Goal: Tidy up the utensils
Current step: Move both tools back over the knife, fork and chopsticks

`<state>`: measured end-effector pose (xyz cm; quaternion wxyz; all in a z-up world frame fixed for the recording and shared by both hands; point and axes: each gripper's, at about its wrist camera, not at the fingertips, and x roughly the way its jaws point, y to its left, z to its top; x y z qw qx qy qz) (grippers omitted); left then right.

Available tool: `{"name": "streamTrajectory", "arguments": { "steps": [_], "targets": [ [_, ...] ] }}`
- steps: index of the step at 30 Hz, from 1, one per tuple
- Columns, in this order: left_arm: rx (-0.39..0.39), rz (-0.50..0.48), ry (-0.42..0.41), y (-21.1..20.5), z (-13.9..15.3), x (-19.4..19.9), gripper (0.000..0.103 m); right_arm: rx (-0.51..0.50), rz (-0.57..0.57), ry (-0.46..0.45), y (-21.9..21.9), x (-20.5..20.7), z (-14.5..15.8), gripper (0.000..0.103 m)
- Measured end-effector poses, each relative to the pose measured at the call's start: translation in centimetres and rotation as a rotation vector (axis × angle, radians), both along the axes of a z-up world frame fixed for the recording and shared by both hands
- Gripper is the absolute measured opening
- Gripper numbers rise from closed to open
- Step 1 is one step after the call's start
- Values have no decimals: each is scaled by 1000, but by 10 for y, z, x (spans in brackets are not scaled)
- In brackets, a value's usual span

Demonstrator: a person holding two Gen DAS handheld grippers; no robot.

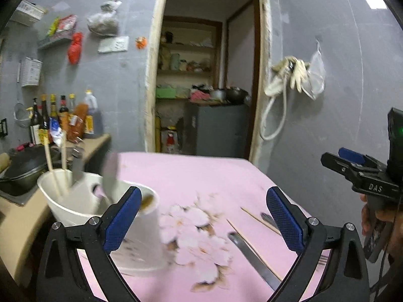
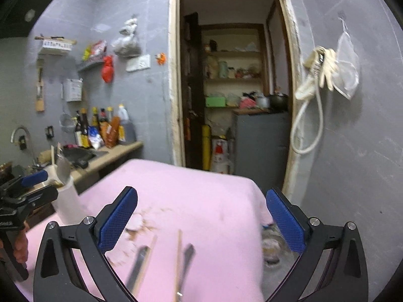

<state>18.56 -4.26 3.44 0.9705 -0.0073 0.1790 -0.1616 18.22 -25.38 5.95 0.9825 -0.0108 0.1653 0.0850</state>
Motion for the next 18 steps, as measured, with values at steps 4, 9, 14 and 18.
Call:
{"name": "streamTrajectory", "arguments": {
  "steps": [4, 9, 14, 18],
  "targets": [
    [32, -27, 68, -19, -17, 4, 97, -23, -15, 58, -12, 4, -15, 103],
    [74, -44, 159, -34, -40, 10, 97, -38, -8, 130, -18, 10, -32, 103],
    [109, -73, 293, -43, -60, 22, 97, -44, 19, 205, -18, 20, -49, 101],
    [96, -94, 393, -46, -72, 36, 96, -37, 55, 281, -18, 31, -62, 82]
  ]
}}
